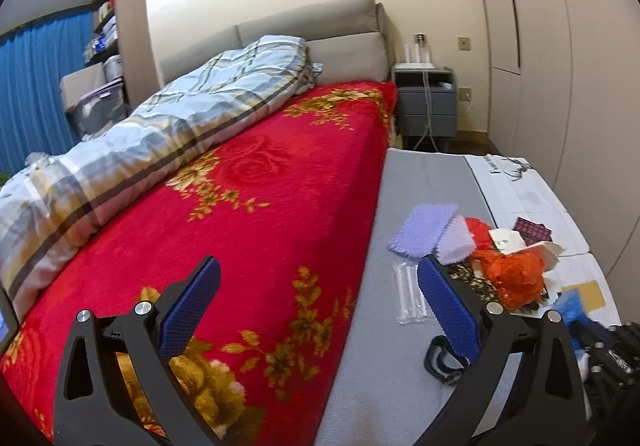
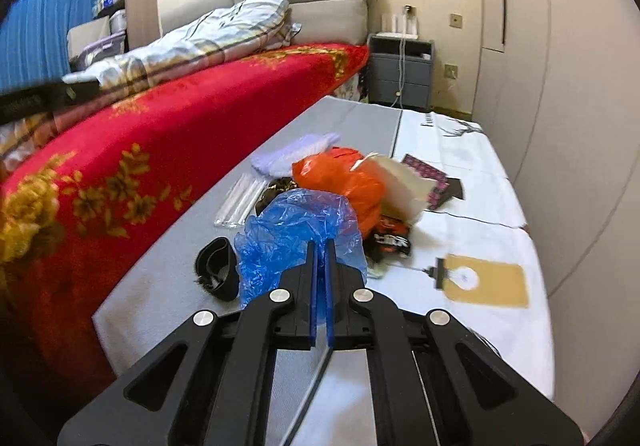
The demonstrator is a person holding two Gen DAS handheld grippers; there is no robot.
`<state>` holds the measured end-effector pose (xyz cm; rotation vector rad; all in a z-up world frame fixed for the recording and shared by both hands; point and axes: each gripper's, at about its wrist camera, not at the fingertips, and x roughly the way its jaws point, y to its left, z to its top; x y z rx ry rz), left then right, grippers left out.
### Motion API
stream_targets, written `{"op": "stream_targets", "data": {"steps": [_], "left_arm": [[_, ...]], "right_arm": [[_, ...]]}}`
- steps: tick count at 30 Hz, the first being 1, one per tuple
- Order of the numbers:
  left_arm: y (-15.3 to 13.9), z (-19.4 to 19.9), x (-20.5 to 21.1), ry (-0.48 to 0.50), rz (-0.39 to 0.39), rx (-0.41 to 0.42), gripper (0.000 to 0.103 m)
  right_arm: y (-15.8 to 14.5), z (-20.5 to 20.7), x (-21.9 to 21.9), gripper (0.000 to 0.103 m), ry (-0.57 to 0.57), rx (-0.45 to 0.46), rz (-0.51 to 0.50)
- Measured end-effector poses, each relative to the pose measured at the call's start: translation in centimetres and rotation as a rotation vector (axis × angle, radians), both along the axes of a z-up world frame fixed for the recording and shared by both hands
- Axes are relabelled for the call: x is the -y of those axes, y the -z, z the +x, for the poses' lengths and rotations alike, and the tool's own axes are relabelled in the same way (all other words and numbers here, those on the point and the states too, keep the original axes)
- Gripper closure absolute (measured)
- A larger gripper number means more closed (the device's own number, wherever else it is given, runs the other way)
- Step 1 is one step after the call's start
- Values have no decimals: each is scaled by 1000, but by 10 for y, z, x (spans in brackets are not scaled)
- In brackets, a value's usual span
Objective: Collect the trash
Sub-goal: 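Lift the blue bag with the right tool while the left tool grasps the black strap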
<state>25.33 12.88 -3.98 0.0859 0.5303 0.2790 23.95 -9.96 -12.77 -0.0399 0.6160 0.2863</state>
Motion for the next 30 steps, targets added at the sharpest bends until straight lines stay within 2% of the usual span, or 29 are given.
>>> {"op": "stream_targets", "data": {"steps": [4,10,14,17,21,23,26,30], "left_arm": [[-1,-2,9,3,26,11,8],[-8,-15,26,4,55,47,8],[-15,-27,33,17,30,79,8],[-17,-33,45,32,-9,72,8],[-15,-40,64,55,5,67,8],[-15,-45,73,65,-23,66,8],[-8,-49,88,89,-99,53,8],[7,-50,119,114,-94,35,8]], "right_arm": [[-19,-31,14,100,24,26,-14],[-44,-73,34,100,63,62,20],[-56,-104,48,100,80,94,17],[-66,-123,62,100,104,117,26],[-77,-140,88,100,148,141,44],[-83,-146,102,100,175,148,55],[-92,-154,120,99,212,170,52],[-103,-164,156,99,253,191,39]]}}
